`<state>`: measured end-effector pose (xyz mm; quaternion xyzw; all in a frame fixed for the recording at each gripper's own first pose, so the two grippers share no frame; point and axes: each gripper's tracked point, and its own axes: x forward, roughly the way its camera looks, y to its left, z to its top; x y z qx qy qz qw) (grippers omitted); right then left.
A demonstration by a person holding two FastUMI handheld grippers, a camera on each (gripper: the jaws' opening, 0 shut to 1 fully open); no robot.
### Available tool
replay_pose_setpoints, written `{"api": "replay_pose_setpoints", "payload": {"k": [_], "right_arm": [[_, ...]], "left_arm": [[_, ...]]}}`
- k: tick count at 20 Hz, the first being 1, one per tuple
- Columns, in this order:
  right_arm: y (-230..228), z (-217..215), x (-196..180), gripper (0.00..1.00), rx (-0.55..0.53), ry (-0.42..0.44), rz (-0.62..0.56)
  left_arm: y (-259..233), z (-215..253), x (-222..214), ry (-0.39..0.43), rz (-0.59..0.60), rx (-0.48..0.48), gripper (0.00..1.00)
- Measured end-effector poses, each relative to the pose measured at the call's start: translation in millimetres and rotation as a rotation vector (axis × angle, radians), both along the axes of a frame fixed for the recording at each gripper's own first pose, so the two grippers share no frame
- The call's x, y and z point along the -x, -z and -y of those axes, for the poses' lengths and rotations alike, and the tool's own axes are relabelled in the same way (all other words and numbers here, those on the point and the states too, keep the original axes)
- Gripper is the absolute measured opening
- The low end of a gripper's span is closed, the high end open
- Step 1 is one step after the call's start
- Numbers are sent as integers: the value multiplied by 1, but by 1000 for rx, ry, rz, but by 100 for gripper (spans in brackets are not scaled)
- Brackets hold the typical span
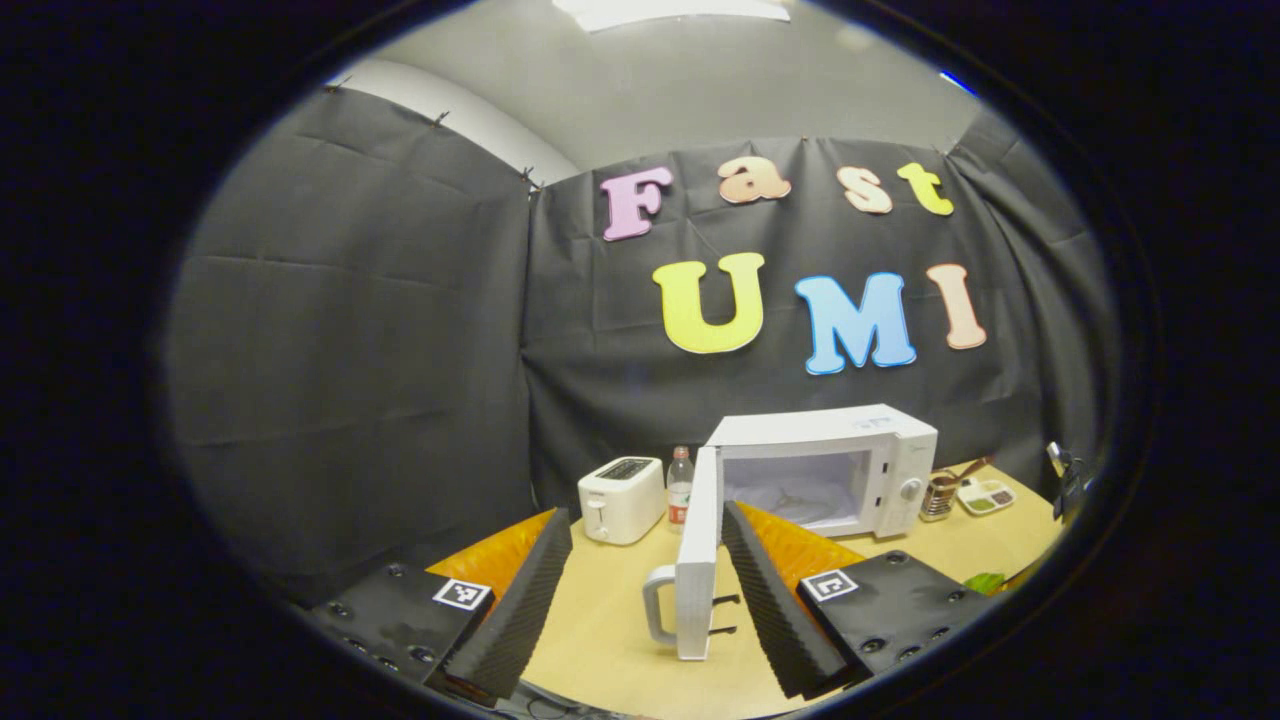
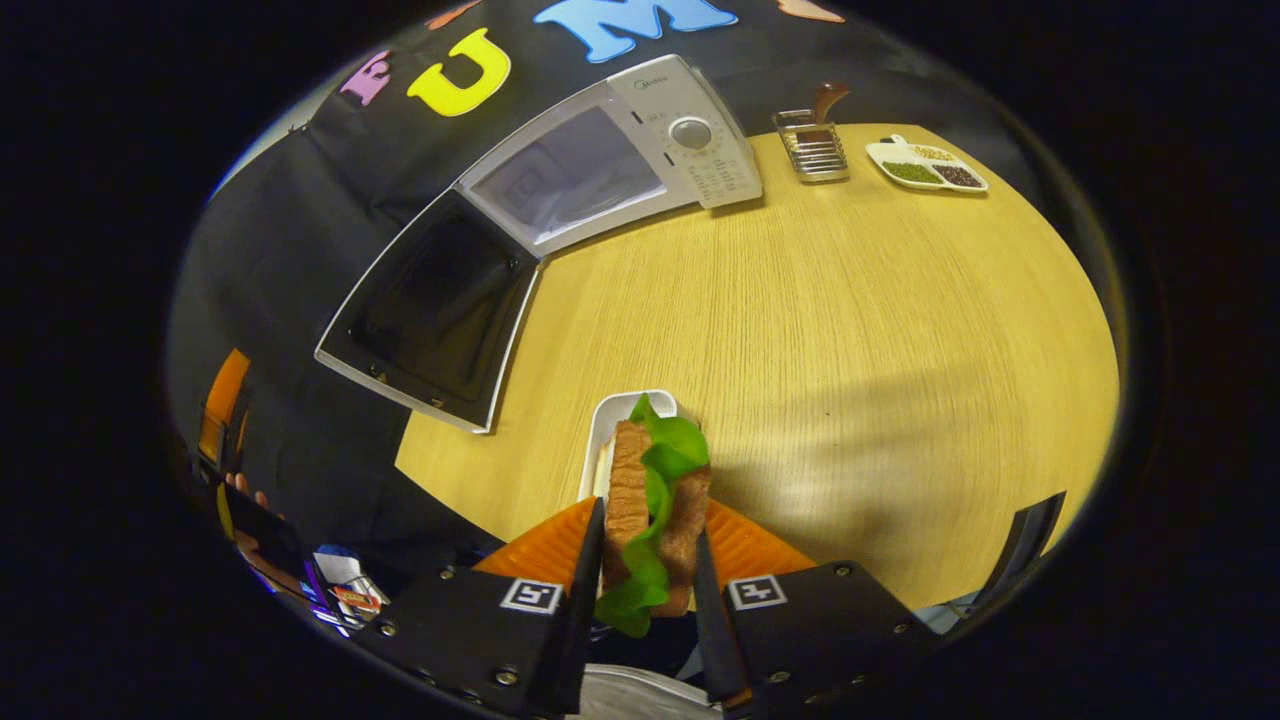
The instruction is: Open the microwave oven with the left hand, put the food in, and close the microwave oven.
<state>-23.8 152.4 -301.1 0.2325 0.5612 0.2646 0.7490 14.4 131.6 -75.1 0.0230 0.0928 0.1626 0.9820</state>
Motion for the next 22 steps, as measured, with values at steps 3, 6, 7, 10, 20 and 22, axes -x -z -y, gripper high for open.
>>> {"api": "replay_pose_setpoints", "payload": {"k": [3,6,7,10,20,22], "right_arm": [[-4,3,-1,31,-15,0,-8],[-17,4,-6,31,-31,0,31],[-22,4,-9,31,-40,8,38],[-42,-3,-17,31,-74,27,57],[-99,-61,-86,30,-166,124,216],[-103,-75,-102,31,-173,154,235]], "left_arm": [[-6,0,8,-23,13,-3,97],[-9,-1,12,-37,22,3,100],[-10,-1,13,-38,23,2,97],[-10,-6,9,-36,20,1,99],[-2,-40,-35,15,50,49,97],[2,-49,-45,27,51,48,100]]}}
